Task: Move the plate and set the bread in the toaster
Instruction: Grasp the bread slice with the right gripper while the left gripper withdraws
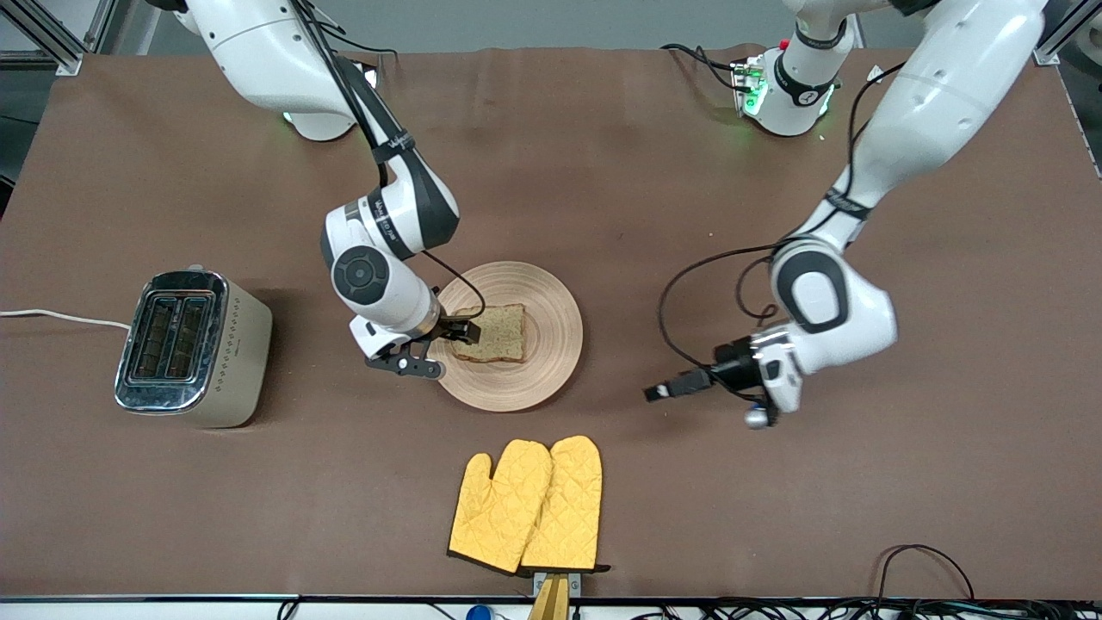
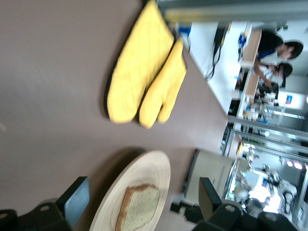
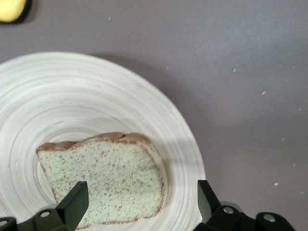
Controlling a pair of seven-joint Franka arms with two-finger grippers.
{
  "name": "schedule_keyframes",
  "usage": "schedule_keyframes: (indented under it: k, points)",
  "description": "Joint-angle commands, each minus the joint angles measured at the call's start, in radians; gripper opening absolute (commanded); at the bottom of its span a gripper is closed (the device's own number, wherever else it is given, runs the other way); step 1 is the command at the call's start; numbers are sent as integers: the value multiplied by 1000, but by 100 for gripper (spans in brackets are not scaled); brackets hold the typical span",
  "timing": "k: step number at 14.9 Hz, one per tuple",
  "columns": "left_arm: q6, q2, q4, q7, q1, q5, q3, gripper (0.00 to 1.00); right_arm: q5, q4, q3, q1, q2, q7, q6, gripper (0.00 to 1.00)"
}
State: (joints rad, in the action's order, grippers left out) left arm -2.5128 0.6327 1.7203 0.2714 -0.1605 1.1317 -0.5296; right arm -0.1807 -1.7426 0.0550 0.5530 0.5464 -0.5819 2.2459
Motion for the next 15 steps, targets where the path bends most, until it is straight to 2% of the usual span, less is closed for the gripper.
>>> schedule_keyframes:
  k: [1,4,5,10,15]
  points:
    - [0,-74,33,-139,-66,-204,3,100,-3,-60,12,18,-2,-13,59,84]
    - [15,-126,30,-321,-132,-516,2,100,-2,-86,16,16,-2,-13,81,71]
    - [70,-152,22,-366,-158,-612,2,100,-2,-87,16,16,-2,-13,81,64]
    - [490,-269,-125,-539,-229,-958,2,100,-2,-87,16,24,0,-33,83,54]
    - [843,-358,-279,-535,-240,-1228,3,100,-2,-90,16,48,26,-58,124,54]
